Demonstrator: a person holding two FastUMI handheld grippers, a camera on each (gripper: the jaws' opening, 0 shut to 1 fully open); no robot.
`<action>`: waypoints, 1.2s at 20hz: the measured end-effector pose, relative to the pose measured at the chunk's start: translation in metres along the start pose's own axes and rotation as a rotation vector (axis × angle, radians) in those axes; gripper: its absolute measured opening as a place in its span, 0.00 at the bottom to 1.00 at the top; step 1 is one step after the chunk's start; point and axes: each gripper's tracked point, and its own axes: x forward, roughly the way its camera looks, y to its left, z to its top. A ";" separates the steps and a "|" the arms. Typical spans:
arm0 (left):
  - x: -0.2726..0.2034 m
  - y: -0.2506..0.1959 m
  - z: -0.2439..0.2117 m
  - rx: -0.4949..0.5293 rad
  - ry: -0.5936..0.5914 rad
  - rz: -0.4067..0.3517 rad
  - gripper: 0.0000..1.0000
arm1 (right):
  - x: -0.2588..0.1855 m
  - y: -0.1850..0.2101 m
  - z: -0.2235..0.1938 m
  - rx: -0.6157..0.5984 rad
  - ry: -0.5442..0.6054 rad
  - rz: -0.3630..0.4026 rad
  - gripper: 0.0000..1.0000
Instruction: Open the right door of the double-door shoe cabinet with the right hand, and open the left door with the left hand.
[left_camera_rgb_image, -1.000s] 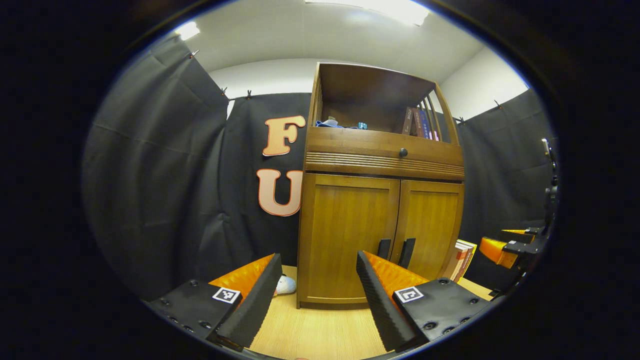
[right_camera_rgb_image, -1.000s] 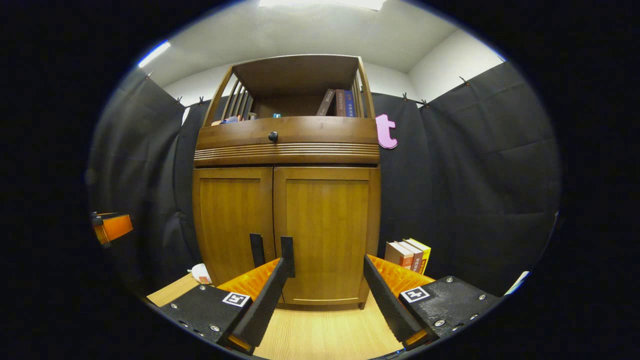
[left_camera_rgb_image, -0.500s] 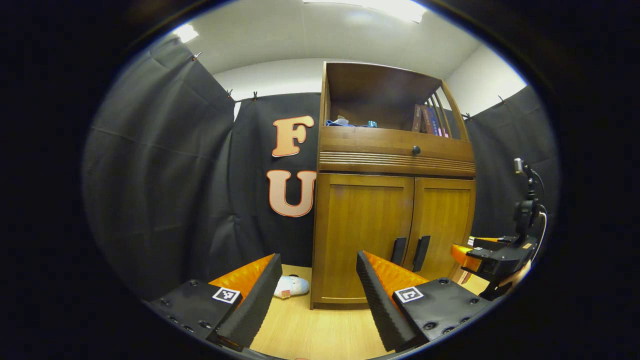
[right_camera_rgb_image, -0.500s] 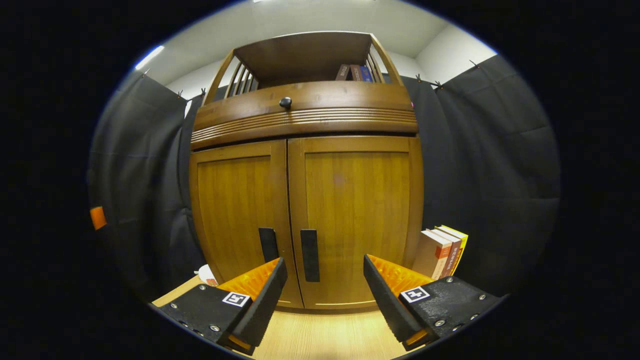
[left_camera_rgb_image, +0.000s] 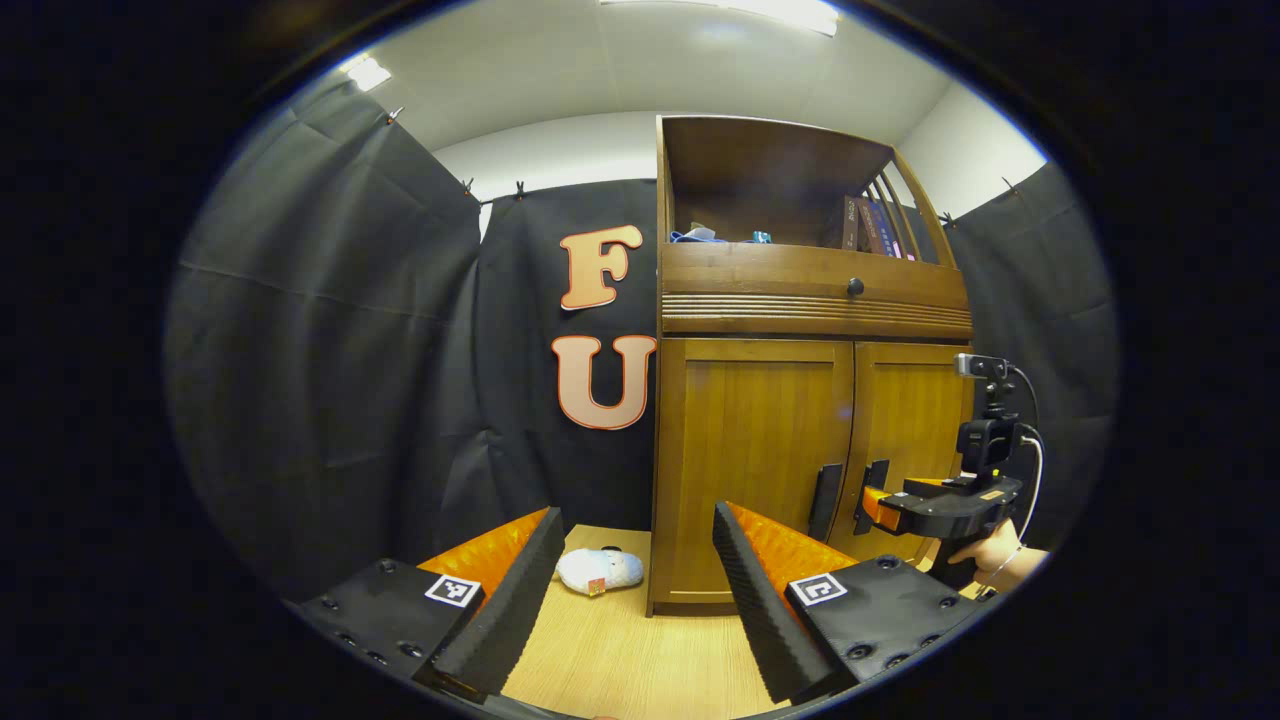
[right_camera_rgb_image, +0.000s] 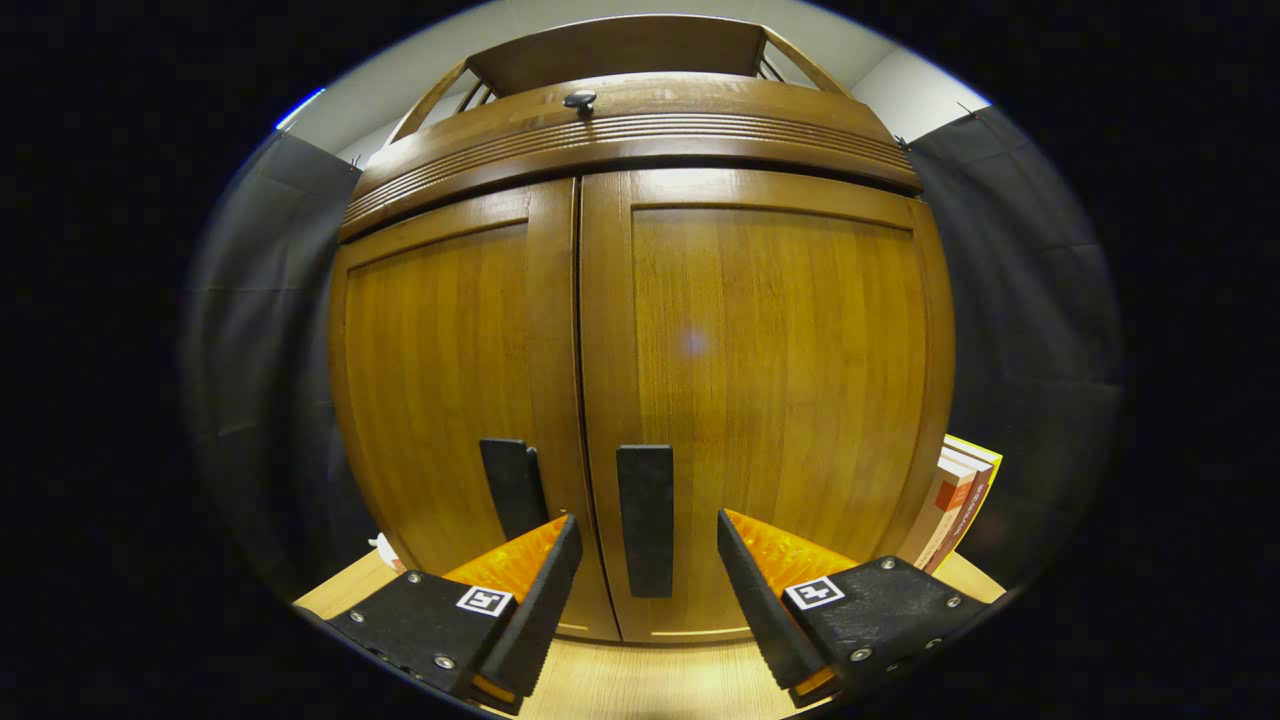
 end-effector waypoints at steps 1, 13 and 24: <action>0.000 0.001 -0.002 -0.002 0.004 0.003 0.92 | 0.008 0.000 -0.003 0.000 0.007 -0.001 0.80; -0.002 0.017 -0.011 -0.002 0.028 0.040 0.93 | 0.034 0.002 -0.012 0.052 0.027 0.013 0.34; -0.018 0.013 -0.005 -0.025 0.014 0.044 0.93 | -0.033 -0.011 -0.015 0.019 0.015 -0.003 0.21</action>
